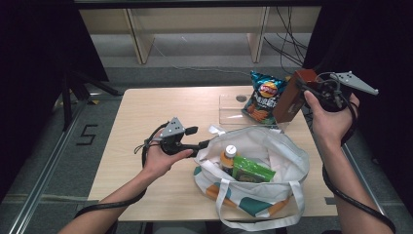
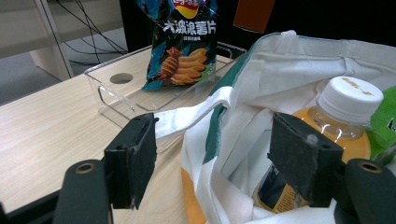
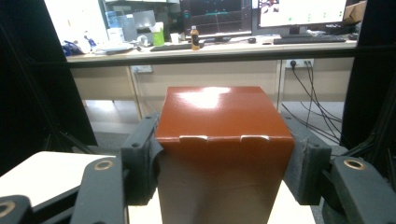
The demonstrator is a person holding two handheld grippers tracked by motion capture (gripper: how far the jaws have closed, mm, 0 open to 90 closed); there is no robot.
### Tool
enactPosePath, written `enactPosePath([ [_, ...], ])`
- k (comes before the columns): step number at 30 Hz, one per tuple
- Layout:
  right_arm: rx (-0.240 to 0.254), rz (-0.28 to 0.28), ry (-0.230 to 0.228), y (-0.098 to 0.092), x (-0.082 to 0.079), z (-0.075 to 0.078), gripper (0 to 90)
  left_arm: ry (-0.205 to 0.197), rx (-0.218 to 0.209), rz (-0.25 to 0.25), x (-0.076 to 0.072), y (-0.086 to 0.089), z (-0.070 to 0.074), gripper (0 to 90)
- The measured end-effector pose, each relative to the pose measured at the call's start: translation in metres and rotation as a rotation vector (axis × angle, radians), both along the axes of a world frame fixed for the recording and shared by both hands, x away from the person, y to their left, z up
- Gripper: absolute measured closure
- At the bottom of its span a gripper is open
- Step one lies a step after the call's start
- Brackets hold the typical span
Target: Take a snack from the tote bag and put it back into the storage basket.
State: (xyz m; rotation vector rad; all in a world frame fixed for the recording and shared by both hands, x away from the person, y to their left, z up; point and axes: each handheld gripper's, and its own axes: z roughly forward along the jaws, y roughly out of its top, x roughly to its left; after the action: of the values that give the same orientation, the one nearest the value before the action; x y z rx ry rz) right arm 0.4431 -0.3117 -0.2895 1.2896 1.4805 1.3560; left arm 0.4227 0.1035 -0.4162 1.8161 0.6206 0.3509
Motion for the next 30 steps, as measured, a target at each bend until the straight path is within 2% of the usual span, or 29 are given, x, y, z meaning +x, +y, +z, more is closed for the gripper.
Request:
enactPosePath([
  [4,0.011,-0.006,-0.002,-0.001,0.004,-0.003,39.6,0.0,0.0,0.0,0.0,0.0,0.0,31.4],
  [5,-0.002,-0.009,-0.006,-0.001,0.006,-0.003,39.6,0.0,0.0,0.0,0.0,0.0,0.0,31.4],
  [7,-0.004,-0.01,0.009,-0.001,0.007,-0.004,39.6,0.0,-0.001,0.0,0.0,0.0,0.0,31.4],
  [8,-0.005,-0.011,-0.002,0.0,0.008,-0.005,39.6,-0.001,0.0,-0.001,0.0,0.0,0.0,31.4],
  [15,0.002,-0.02,0.018,-0.001,0.014,-0.008,39.6,0.001,-0.003,0.004,0.0,0.001,0.0,31.4],
  [17,-0.005,-0.021,0.006,-0.002,0.016,-0.009,39.6,0.001,-0.002,0.003,0.0,0.001,0.0,31.4],
  [19,0.011,-0.023,0.013,-0.002,0.016,-0.01,39.6,0.0,-0.002,0.002,0.0,0.0,0.0,31.4],
  [21,-0.007,-0.019,0.004,-0.003,0.018,-0.011,39.6,-0.001,0.0,-0.001,0.0,0.0,0.0,31.4],
  [22,-0.004,-0.023,0.014,-0.003,0.018,-0.011,39.6,0.0,0.0,-0.001,0.0,0.0,0.0,31.4],
  [26,-0.008,-0.025,-0.003,-0.003,0.021,-0.014,39.6,0.0,0.0,-0.001,0.0,0.0,0.0,31.4],
  [30,0.011,-0.03,0.003,-0.002,0.023,-0.016,39.6,0.001,0.001,0.0,0.0,0.0,0.0,31.4],
])
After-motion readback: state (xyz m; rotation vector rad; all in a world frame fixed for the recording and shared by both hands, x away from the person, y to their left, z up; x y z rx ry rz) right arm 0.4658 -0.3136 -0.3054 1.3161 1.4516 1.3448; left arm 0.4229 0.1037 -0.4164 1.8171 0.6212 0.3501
